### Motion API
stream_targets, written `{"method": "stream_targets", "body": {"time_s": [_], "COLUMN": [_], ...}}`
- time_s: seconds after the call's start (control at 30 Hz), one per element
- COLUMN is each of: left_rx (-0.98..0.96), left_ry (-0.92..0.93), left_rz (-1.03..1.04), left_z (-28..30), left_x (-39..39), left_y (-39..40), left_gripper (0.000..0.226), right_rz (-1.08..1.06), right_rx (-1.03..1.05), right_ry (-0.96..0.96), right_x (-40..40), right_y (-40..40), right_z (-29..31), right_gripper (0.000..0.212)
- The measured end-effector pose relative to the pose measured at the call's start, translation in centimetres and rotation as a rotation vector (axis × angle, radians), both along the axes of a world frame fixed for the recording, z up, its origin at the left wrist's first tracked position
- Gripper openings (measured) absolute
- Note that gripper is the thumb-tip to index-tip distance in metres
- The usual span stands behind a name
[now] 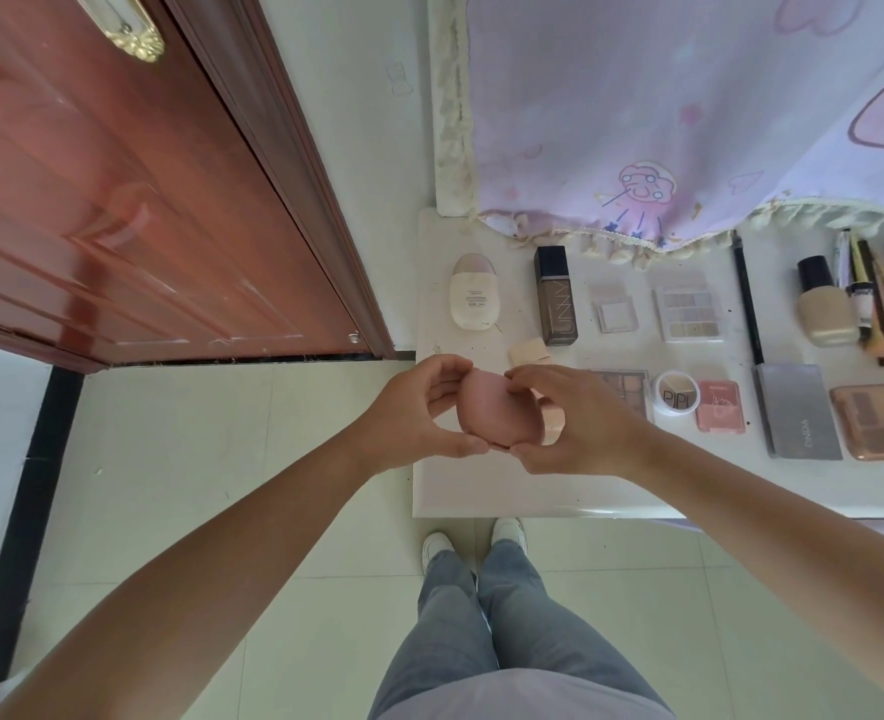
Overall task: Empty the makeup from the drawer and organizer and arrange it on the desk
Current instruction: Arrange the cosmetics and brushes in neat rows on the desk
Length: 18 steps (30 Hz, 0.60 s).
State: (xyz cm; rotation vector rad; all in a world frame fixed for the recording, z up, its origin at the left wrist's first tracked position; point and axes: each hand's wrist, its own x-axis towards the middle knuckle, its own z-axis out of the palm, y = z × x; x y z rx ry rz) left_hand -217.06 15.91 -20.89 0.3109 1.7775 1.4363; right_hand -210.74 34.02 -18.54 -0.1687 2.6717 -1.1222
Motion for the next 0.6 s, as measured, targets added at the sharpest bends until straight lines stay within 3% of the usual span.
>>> {"method": "stream_targets", "body": {"time_s": [0.13, 0.23, 0.37, 0.6], "left_rx": [0.027, 0.028, -0.102, -0.451], "left_ry": [-0.056, -0.124, -0.107, 0.384], "left_rz": [0.007, 0.040, 0.000, -0.172], "left_z": [-1.0, -2.4, -4.8, -5.5], "left_x": [0.2, 0.4, 1.3, 2.4], "left_y": [-0.2, -0.2, -0.1, -0.2], "left_gripper": [0.068, 0.066, 0.065, 0.065], "right_rz": [-0.084, -0.222, -0.186, -0.255], "right_rx": [-0.144, -0.212, 0.006, 0.052], "right_ry": [-0.040, -0.127, -0.179, -0.231], "right_x": [-0.6, -1.3, -1.7, -3.0], "right_y": [1.2, 2.0, 1.4, 0.2], "right_z": [-0.6, -1.9, -4.3, -5.8], "right_gripper": [0.062, 0.024, 0.028, 0.032]}}
